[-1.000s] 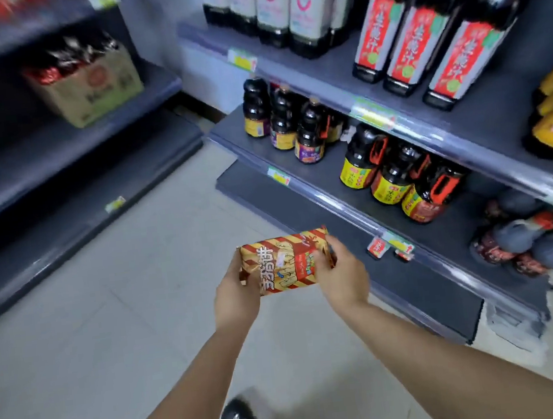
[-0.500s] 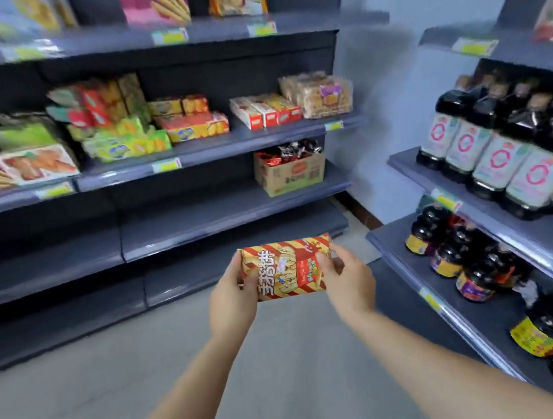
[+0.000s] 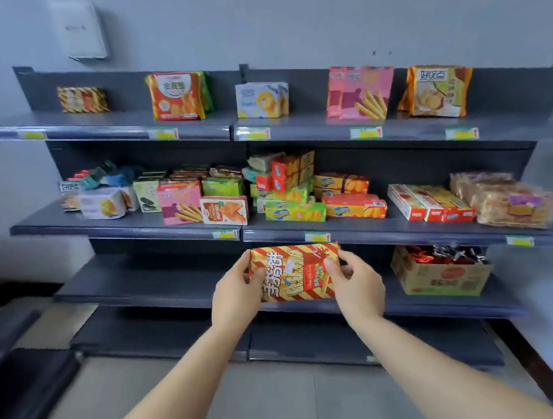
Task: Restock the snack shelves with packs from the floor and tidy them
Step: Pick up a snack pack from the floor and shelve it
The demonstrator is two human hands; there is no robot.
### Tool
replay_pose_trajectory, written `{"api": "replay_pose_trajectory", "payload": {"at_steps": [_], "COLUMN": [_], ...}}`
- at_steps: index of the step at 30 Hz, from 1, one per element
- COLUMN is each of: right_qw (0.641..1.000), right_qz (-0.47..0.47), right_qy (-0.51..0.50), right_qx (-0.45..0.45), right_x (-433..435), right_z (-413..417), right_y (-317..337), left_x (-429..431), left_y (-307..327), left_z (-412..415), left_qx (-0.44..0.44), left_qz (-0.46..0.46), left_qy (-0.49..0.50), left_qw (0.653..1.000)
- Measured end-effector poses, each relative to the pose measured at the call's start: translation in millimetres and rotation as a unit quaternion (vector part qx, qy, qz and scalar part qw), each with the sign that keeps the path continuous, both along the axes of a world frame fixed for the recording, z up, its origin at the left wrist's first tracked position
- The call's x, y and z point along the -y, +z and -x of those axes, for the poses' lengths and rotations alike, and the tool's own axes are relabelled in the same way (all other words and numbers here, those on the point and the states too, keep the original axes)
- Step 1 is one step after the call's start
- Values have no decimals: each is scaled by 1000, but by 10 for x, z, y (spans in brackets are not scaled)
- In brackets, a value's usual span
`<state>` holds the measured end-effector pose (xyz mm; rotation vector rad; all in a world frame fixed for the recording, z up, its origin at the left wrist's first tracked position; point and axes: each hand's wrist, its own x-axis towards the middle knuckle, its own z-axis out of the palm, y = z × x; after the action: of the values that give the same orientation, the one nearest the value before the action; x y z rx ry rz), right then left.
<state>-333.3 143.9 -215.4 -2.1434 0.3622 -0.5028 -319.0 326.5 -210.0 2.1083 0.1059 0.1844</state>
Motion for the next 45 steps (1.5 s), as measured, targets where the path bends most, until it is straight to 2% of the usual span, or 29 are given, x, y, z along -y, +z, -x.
{"api": "replay_pose_trajectory", "payload": {"at_steps": [9, 17, 24, 32, 36, 42, 45], "right_qw": [991, 981, 973, 966, 959, 951, 952], "right_qz": [18, 32, 9, 7, 2, 23, 64], "right_qy": [125, 177, 195, 208, 229, 255, 264], "right_qx": [44, 77, 122, 154, 167, 173, 143], "right_x": [-747, -1735, -2808, -3814, -4248, -4821, -5089], "right_z": [-1392, -2418, -3327, -4337, -4896, -5827, -6245], "right_y": [555, 898, 1312, 1758, 1905, 2086, 2196], "left_x": [-789, -1702, -2763, -3788, -4239, -4867, -5125], "left_y": [547, 920, 1365, 1835, 1974, 2083, 2139], "left_z": [-949, -1681, -2495, -3502, -4056, -4944, -5335], "left_qx": [34, 61, 109, 128, 136, 137, 134], "left_qz": [-3, -13, -4, -36, -19, -18, -13], "left_qy": [112, 176, 186, 194, 191, 198, 193], "left_qw": [993, 982, 976, 972, 972, 970, 972]}}
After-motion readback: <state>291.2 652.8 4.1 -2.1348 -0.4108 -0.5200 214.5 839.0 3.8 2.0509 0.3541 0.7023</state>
